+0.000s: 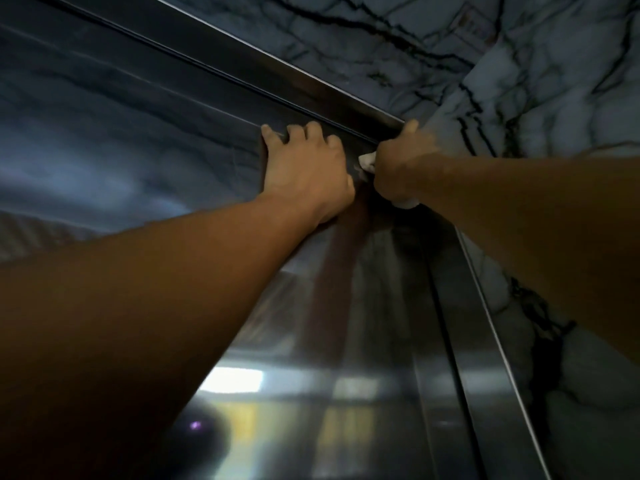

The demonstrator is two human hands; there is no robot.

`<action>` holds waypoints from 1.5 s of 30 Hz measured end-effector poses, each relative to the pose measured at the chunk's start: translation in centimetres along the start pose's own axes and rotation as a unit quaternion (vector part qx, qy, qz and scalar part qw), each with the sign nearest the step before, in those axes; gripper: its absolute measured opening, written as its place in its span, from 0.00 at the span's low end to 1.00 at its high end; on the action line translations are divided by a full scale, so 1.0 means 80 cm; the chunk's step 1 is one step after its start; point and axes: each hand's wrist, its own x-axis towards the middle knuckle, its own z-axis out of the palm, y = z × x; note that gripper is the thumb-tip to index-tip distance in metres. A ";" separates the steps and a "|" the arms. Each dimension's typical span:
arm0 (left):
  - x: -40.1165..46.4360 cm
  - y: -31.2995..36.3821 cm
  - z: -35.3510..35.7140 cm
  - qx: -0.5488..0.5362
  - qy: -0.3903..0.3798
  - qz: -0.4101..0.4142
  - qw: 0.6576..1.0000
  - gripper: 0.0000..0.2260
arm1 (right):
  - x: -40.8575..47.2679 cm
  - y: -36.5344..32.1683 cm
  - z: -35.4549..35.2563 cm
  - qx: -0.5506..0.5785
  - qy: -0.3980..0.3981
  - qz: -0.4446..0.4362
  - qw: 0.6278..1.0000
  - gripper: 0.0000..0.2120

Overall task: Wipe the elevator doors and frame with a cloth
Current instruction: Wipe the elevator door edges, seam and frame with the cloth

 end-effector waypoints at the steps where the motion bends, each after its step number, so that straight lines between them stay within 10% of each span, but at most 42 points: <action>1: -0.005 0.002 0.000 -0.002 -0.001 -0.004 1.000 0.27 | -0.008 0.004 0.003 0.008 0.008 -0.021 1.000 0.26; 15: -0.084 0.022 -0.018 -0.011 -0.043 -0.016 0.999 0.34 | -0.096 0.028 -0.021 -0.087 -0.066 -0.140 0.984 0.24; 45: -0.315 0.056 -0.102 -0.007 -0.169 0.062 0.984 0.35 | -0.370 0.049 -0.039 -0.050 -0.190 -0.086 0.977 0.30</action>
